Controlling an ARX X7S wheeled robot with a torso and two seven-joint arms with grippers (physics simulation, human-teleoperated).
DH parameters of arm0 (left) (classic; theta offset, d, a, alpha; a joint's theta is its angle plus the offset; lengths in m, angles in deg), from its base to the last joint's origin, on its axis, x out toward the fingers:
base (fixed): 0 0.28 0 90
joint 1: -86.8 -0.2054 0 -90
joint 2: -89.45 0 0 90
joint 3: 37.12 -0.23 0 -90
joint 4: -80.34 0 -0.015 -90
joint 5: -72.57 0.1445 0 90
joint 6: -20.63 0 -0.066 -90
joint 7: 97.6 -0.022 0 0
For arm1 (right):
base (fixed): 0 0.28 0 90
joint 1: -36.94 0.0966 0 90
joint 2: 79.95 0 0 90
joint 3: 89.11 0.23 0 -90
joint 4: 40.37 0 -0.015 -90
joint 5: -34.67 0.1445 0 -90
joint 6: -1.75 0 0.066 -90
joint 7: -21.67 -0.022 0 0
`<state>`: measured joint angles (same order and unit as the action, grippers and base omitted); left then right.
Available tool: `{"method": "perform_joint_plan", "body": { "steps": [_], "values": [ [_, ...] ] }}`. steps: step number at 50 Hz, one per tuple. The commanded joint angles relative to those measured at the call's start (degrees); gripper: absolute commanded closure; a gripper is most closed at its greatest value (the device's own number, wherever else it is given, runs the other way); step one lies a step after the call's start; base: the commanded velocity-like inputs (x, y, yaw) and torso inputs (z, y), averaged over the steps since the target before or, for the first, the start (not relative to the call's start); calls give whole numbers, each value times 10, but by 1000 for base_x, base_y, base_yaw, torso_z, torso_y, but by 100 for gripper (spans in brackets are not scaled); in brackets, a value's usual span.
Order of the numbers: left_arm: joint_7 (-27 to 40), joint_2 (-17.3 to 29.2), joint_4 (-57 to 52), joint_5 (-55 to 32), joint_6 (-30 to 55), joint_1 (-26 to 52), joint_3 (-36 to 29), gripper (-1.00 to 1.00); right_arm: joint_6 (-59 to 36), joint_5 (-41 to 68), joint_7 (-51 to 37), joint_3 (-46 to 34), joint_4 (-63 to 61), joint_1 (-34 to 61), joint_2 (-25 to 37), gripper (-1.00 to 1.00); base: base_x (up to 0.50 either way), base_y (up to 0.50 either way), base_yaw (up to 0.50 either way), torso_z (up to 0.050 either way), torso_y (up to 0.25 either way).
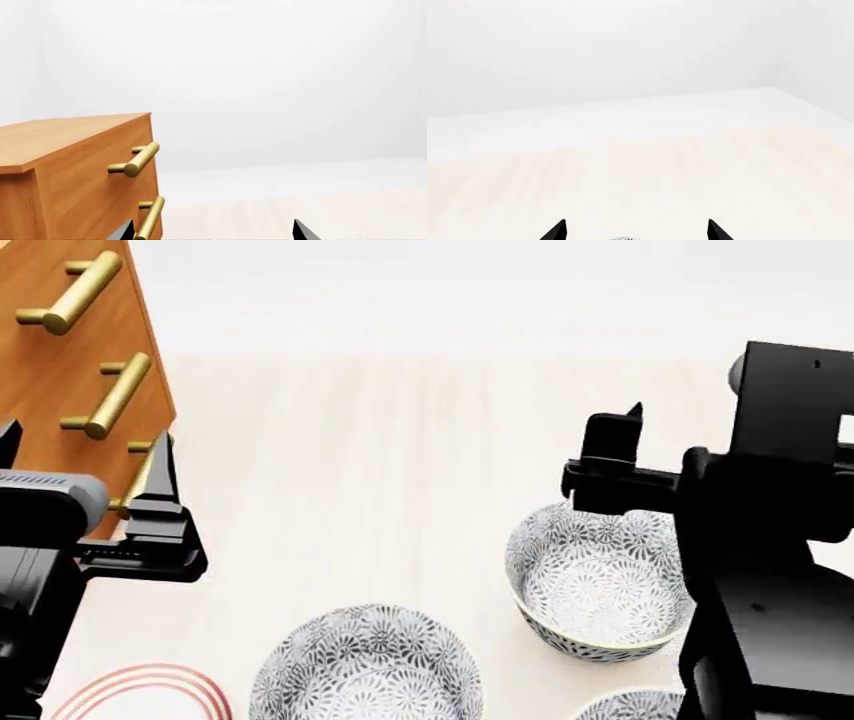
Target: Stack the bowl at the front on the bowl in the middle.
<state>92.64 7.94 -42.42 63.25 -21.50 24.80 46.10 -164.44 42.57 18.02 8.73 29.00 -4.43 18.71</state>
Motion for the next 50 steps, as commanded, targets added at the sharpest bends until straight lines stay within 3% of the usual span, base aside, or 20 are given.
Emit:
{"method": "perform_joint_plan", "body": {
  "steps": [1,23,50],
  "values": [
    [4,3,10,-3,-5,1,-4,-100,-58,18,18,29,128,82,18,-100,0,0,0,0,0],
    [12,9,23,-7,-9,4,-15,-100,-56,3,7,46,327,175,56,-100,0,0,0,0,0],
    [19,17,33,-11,-14,4,-29,-100,-16,4,14,62,456,182,79,-100,0,0,0,0,0]
  ]
}}
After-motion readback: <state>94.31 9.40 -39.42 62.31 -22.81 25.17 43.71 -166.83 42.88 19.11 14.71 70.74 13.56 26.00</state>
